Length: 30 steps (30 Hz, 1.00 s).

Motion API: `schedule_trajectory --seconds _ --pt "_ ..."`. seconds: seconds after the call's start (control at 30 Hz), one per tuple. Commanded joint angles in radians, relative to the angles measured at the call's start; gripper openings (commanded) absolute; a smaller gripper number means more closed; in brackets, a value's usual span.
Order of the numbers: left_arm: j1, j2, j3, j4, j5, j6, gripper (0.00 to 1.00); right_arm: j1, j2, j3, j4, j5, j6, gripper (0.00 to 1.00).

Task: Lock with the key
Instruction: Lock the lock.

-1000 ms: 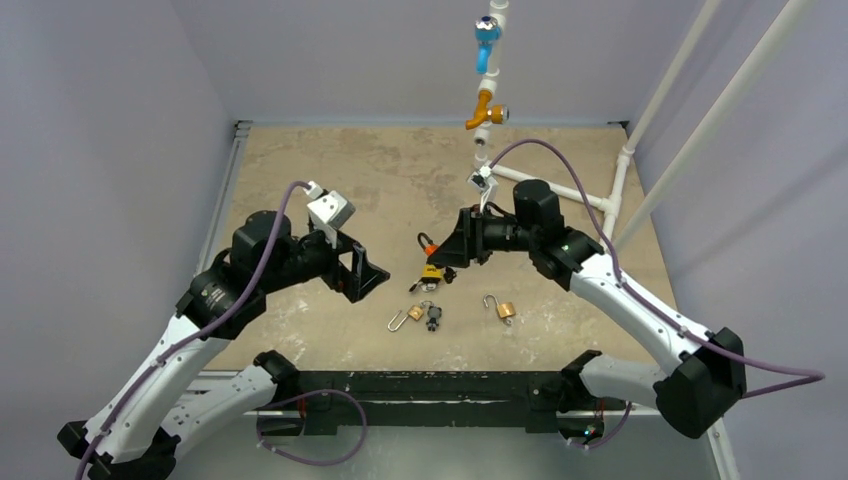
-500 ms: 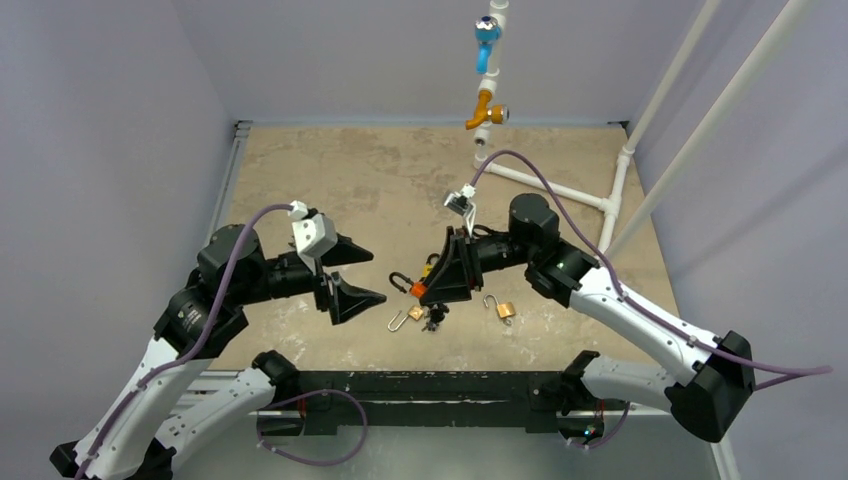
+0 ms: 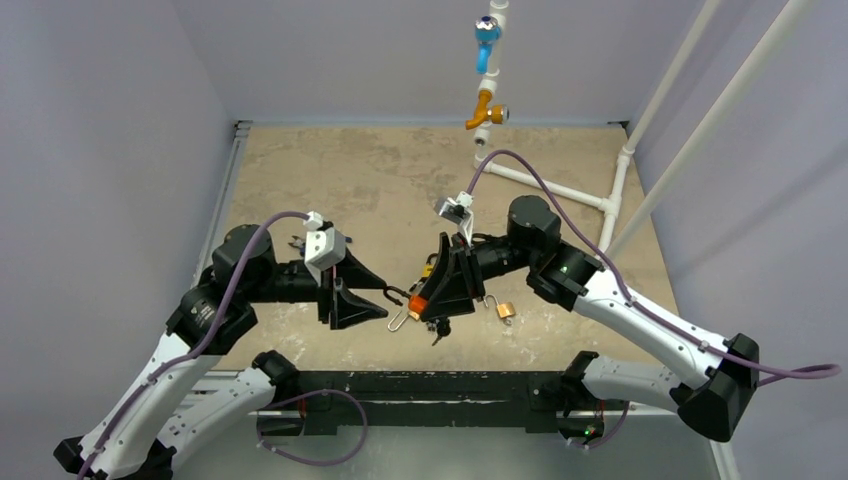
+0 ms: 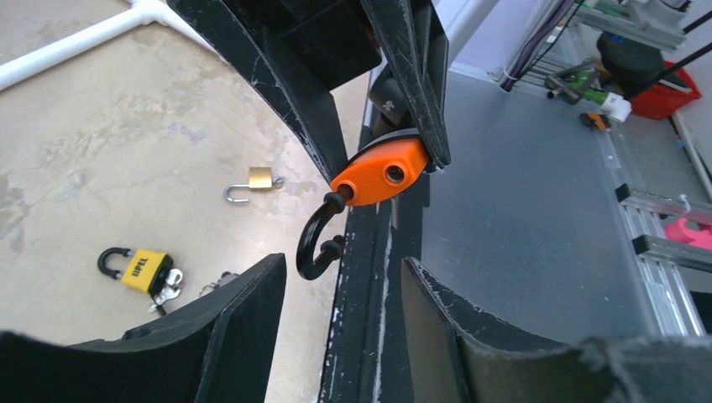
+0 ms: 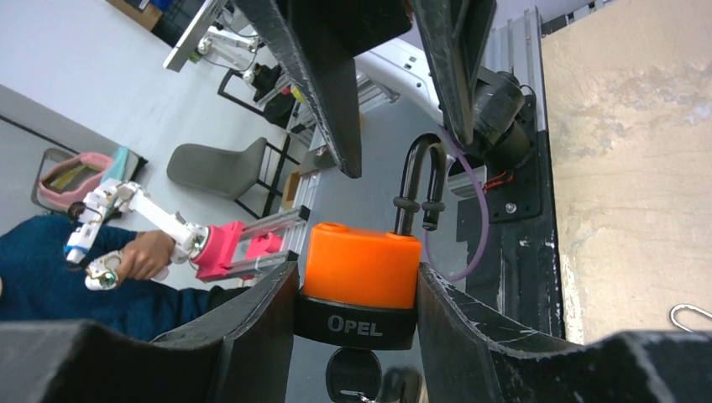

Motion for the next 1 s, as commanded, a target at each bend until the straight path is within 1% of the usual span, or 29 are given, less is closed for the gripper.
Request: schedule_trajectory --seconds 0.0,0.07,0.17,0.27,0.3,0.33,0.37,0.5,0.53,0.6,0.67,0.8,0.83,0.87,0.9,0.97 --pt "0.004 0.024 -0.003 0.071 0.108 -0.023 0.51 0.017 -0.033 0.076 0.006 -0.016 -0.053 0.0" --pt "0.004 0.033 -0.006 0.082 0.127 -0.034 0.48 0.024 -0.027 0.082 -0.004 -0.016 -0.064 0.0" --pt "0.004 0.037 -0.012 0.094 0.143 -0.046 0.39 0.032 -0.021 0.095 -0.033 -0.008 -0.087 0.0" --pt "0.004 0.041 -0.016 0.103 0.158 -0.055 0.28 0.034 -0.014 0.104 -0.043 -0.005 -0.104 0.0" --pt "0.004 0.043 -0.019 0.106 0.162 -0.057 0.21 0.034 -0.013 0.107 -0.043 -0.004 -0.108 0.0" --pt "0.004 0.046 -0.02 0.107 0.165 -0.06 0.18 0.034 -0.012 0.111 -0.065 0.0 -0.112 0.0" --pt "0.004 0.048 -0.022 0.108 0.167 -0.062 0.16 0.034 -0.011 0.114 -0.073 0.002 -0.114 0.0" --pt "0.002 0.065 -0.025 0.115 0.193 -0.075 0.13 0.035 -0.009 0.123 -0.093 0.011 -0.133 0.0" --pt "0.0 0.073 -0.025 0.117 0.199 -0.08 0.1 0.034 -0.007 0.123 -0.101 0.017 -0.139 0.0" --pt "-0.007 0.086 -0.027 0.125 0.211 -0.094 0.01 0.036 -0.003 0.124 -0.116 0.036 -0.152 0.0" --pt "-0.016 0.1 -0.029 0.13 0.209 -0.106 0.0 0.036 0.004 0.132 -0.138 0.058 -0.169 0.0" --pt "-0.025 0.113 -0.035 0.165 0.154 -0.146 0.0 0.036 0.008 0.156 -0.207 0.185 -0.229 0.0" --pt "-0.025 0.111 -0.04 0.184 0.132 -0.161 0.0 0.036 0.005 0.152 -0.211 0.229 -0.237 0.03" --pt "-0.025 0.108 -0.048 0.209 0.105 -0.182 0.0 0.036 0.001 0.143 -0.204 0.268 -0.238 0.09" --pt "-0.024 0.1 -0.059 0.241 0.078 -0.207 0.0 0.036 -0.002 0.128 -0.183 0.302 -0.233 0.17" --pt "-0.022 0.075 -0.095 0.332 0.026 -0.287 0.0 0.036 -0.008 0.094 -0.14 0.37 -0.215 0.37"
